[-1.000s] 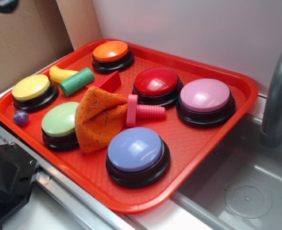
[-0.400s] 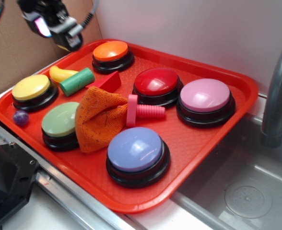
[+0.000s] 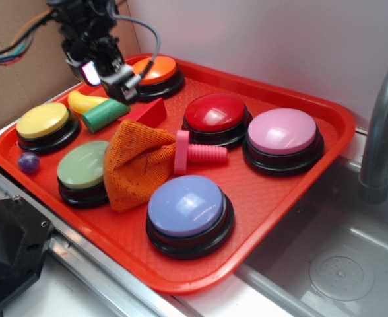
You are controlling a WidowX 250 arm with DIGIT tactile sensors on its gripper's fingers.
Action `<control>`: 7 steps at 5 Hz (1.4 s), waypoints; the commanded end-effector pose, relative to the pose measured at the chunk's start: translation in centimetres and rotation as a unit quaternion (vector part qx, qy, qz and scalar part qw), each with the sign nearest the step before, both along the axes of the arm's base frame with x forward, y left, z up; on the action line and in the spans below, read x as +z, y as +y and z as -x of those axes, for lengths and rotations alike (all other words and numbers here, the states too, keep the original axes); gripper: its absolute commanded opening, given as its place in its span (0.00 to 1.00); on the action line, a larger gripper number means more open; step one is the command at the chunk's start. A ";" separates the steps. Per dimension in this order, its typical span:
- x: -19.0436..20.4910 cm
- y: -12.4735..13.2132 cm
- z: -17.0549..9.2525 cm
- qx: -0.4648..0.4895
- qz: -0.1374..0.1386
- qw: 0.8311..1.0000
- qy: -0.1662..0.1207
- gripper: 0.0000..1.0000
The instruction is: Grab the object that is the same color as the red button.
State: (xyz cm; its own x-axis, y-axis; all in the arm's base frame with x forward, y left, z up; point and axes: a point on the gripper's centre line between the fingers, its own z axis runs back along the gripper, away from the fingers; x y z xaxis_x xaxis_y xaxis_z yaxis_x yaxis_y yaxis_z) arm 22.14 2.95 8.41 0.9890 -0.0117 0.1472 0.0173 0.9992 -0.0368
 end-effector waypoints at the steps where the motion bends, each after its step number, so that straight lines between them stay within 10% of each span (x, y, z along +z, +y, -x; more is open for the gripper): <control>1: -2.3 0.7 -1.5 -0.010 -0.015 1.000 -0.006 1.00; 4: -5.2 0.7 -1.8 -0.020 -0.017 1.000 0.003 1.00; 5: -5.7 0.8 -1.8 -0.012 -0.022 1.000 0.002 0.28; 6: -6.0 0.7 -1.9 -0.010 -0.013 1.000 0.003 0.00; 7: -5.1 0.7 -1.8 -0.011 -0.013 1.000 0.003 0.00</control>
State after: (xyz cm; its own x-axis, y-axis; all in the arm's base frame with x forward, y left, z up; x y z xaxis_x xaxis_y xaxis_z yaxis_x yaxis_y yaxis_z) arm 23.05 3.46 2.18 0.9956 -0.0301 0.0887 0.0322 0.9992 -0.0226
